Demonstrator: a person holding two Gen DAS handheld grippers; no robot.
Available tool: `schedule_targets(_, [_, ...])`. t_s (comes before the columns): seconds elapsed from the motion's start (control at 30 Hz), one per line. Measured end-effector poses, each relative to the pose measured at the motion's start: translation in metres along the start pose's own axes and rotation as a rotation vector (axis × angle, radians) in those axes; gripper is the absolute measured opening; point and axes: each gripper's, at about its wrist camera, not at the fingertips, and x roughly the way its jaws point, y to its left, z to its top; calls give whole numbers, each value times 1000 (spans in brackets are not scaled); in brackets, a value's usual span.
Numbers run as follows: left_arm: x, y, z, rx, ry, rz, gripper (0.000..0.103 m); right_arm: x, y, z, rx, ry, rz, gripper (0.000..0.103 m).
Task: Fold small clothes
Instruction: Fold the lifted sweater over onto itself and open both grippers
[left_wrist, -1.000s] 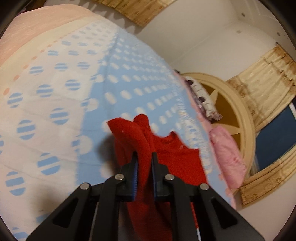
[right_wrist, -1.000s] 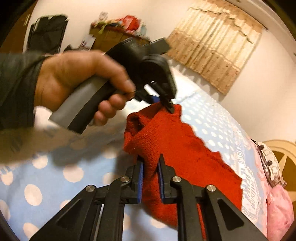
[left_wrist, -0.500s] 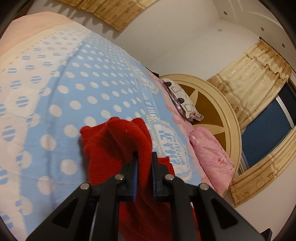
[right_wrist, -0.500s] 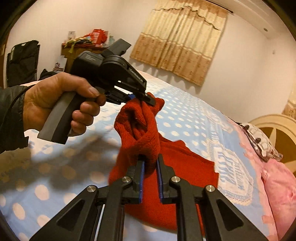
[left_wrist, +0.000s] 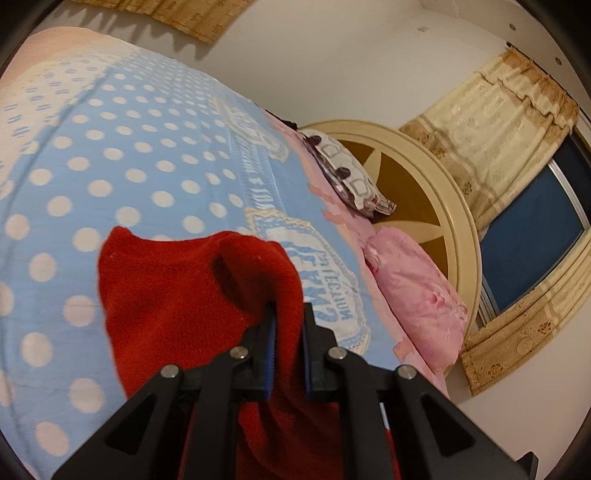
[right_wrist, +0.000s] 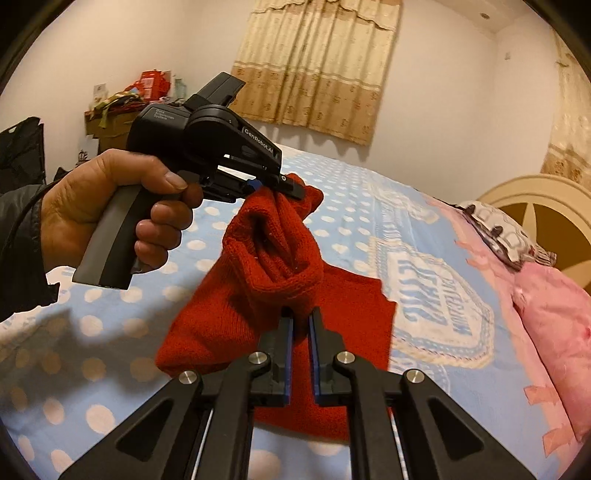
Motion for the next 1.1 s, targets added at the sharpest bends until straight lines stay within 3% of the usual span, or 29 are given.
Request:
schedule_targets(0.37, [53, -39, -10, 76, 91, -14, 9, 4, -47, -39, 222, 116, 62, 6])
schedule_targets(0.57, [83, -55, -31, 183, 158, 81, 10, 15, -74, -67, 362, 199, 53, 2])
schedule_targets(0.63, [78, -58, -33, 199, 153, 123, 17, 18, -83, -74, 399, 241, 105, 2])
schedule_targets(0.73, [58, -59, -30, 207, 126, 154, 49, 13, -93, -75, 426, 239, 133, 3])
schedule_targets(0.77, [48, -61, -30, 213, 101, 156, 65, 13, -97, -74, 427, 242, 140, 5])
schedule_targets(0.8, [36, -62, -30, 221, 67, 149, 74, 12, -101, -74, 427, 243, 137, 10])
schedule_targets(0.83, [24, -63, -31, 235, 30, 135, 76, 10, -106, -72, 426, 238, 132, 36])
schedule_targets(0.87, [15, -64, -34, 250, 12, 138, 81, 8, -113, -70, 434, 228, 145, 70])
schedule_targets(0.9, [6, -64, -38, 266, 2, 155, 84, 5, -120, -68, 458, 211, 158, 79])
schedule_targets(1.1, [-26, -45, -82, 353, -23, 296, 84, 26, -152, -27, 522, 183, 336, 81])
